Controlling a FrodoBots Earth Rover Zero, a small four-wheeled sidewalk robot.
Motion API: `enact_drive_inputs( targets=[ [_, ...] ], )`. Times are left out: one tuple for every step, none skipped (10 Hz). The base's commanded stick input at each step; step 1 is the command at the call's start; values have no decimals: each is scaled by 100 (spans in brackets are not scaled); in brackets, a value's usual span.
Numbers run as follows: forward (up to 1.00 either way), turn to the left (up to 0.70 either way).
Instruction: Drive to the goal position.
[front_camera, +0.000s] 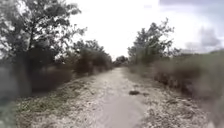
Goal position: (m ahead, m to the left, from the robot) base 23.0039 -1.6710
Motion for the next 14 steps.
enact_drive_inputs(
  targets=[
    [70, 0],
    [70, 0],
    [70, 0],
    [70, 0],
    [70, 0],
    [70, 0],
    [70, -2],
    [70, -29],
    [70, -35],
    [70, -23],
    [70, 0],
    [70, 0],
    [70, 0],
    [70, 0]
  ],
)
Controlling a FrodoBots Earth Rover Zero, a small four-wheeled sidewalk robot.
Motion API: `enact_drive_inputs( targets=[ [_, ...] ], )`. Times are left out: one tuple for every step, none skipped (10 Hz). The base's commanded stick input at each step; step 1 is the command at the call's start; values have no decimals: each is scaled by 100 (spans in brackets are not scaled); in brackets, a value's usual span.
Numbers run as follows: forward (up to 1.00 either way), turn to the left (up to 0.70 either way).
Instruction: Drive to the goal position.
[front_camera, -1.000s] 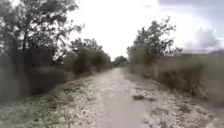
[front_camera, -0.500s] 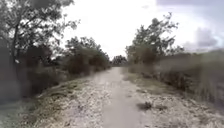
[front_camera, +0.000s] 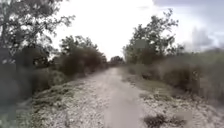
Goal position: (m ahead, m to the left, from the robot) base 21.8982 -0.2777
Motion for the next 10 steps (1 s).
enact_drive_inputs(
  targets=[
    [70, 0],
    [70, 0],
    [70, 0],
    [70, 0],
    [70, 0],
    [70, 0],
    [70, 22],
    [70, 35],
    [70, 35],
    [70, 35]
  ],
)
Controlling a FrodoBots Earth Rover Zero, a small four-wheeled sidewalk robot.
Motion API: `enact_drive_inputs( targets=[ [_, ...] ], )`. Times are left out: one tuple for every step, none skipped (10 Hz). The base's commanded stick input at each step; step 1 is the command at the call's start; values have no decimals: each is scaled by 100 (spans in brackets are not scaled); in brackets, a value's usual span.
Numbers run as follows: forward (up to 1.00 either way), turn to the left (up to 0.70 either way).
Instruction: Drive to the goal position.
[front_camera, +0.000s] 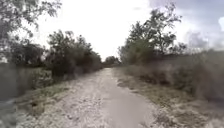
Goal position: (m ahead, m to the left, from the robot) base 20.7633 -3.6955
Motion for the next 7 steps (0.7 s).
enact_drive_inputs(
  targets=[
    [70, 0],
    [70, 0],
    [70, 0],
    [70, 0],
    [70, 0],
    [70, 0],
    [70, 0]
  ],
)
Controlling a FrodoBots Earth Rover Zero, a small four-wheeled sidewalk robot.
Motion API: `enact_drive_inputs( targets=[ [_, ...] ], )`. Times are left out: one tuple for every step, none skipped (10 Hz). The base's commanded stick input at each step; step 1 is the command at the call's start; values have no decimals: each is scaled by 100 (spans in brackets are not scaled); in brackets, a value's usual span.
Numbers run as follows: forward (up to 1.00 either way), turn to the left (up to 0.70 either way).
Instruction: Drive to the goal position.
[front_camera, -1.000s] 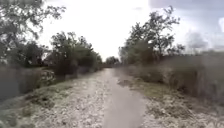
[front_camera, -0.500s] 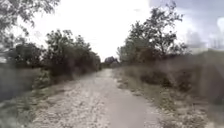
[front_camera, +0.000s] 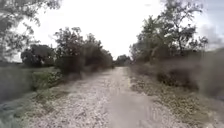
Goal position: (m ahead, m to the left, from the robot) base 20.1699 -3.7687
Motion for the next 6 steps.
enact_drive_inputs(
  targets=[
    [70, 0],
    [70, 0],
    [70, 0],
    [70, 0],
    [70, 0],
    [70, 0]
  ],
)
